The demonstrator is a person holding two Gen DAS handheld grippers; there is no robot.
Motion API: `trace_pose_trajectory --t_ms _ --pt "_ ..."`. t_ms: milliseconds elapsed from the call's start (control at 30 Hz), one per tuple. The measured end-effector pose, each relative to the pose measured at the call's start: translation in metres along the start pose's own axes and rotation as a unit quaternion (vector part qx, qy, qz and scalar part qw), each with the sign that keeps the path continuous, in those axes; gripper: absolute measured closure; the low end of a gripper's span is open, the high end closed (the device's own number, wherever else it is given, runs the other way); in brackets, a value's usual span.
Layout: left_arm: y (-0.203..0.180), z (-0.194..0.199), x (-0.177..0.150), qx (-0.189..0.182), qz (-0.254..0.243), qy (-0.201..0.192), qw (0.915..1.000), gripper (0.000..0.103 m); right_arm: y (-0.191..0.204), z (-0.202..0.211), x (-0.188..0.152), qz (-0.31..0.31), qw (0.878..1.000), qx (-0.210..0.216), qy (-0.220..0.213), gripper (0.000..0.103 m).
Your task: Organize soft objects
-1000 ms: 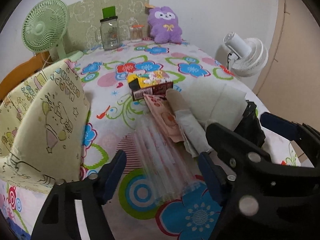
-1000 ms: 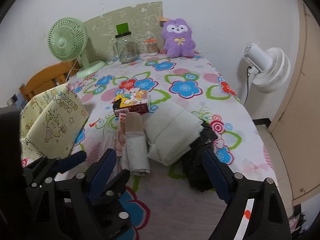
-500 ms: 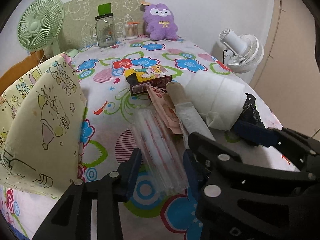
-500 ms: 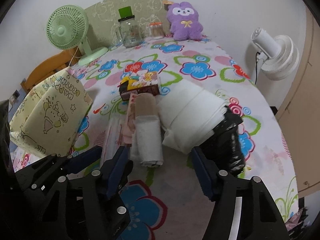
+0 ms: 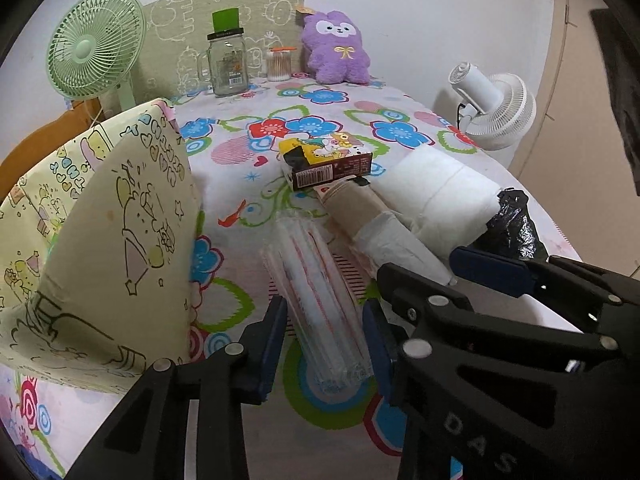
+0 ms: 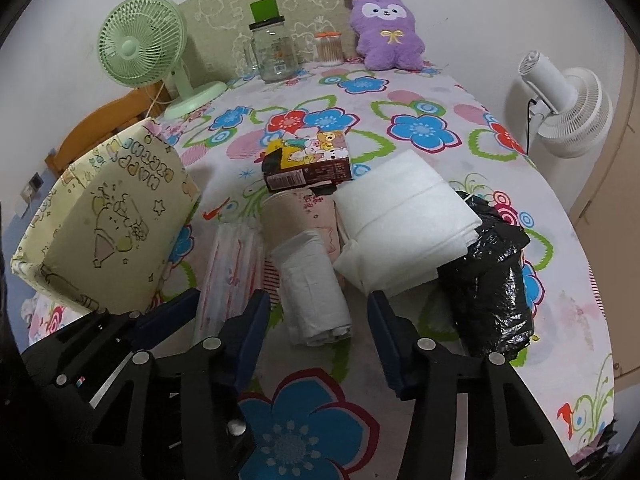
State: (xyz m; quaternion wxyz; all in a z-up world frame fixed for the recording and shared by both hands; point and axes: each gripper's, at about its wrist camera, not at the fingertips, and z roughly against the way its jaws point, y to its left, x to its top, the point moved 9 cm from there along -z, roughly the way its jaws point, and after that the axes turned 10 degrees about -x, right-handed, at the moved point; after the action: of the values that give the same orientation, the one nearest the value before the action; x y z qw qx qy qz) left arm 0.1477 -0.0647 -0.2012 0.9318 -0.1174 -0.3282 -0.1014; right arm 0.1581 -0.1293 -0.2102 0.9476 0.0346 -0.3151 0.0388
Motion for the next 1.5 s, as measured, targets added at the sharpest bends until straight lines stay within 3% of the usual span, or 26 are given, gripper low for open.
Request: trace_pose_trajectory --t_ms 133,200,300,633,767,1000,1100,1233,1400,1500 --pt "0.0 0.001 0.0 0.0 -0.003 0.0 1.0 0.063 -0.001 -0.005 -0.001 -0.01 1.0 0.004 0.011 0.058" --pt "-0.001 0.0 -0.001 0.001 -0.005 0.0 1.0 0.063 0.001 -0.007 -0.003 -0.012 1.0 0.009 0.015 0.069" --pt "-0.002 0.0 -0.001 -0.001 -0.007 0.0 1.0 0.065 0.003 -0.007 -0.003 -0.014 1.0 0.016 0.018 0.073" --pt "-0.008 0.01 -0.001 -0.017 -0.003 -0.007 0.9998 0.07 0.002 0.005 -0.002 -0.012 1.0 0.013 0.004 0.075" --pt "-0.01 0.014 0.001 -0.016 -0.003 -0.012 0.9998 0.081 -0.001 0.013 0.0 -0.013 1.0 0.009 -0.005 0.075" --pt "-0.009 0.012 -0.002 -0.007 0.004 -0.008 0.9999 0.08 -0.004 0.016 -0.004 -0.015 1.0 0.007 -0.006 0.075" --pt "-0.011 0.011 -0.003 -0.01 0.006 -0.006 0.9999 0.069 -0.005 0.017 -0.006 -0.016 1.0 0.009 -0.006 0.076" --pt "-0.01 0.005 -0.005 -0.006 0.008 0.001 0.9999 0.064 -0.007 0.013 -0.009 -0.019 1.0 0.009 -0.001 0.076" --pt "-0.01 0.001 -0.005 0.004 0.001 0.002 1.0 0.064 -0.011 0.008 -0.012 -0.026 1.0 0.01 0.007 0.076" --pt "-0.01 0.001 -0.005 0.008 -0.004 0.005 1.0 0.073 -0.01 0.007 -0.011 -0.027 1.0 0.011 0.008 0.076"
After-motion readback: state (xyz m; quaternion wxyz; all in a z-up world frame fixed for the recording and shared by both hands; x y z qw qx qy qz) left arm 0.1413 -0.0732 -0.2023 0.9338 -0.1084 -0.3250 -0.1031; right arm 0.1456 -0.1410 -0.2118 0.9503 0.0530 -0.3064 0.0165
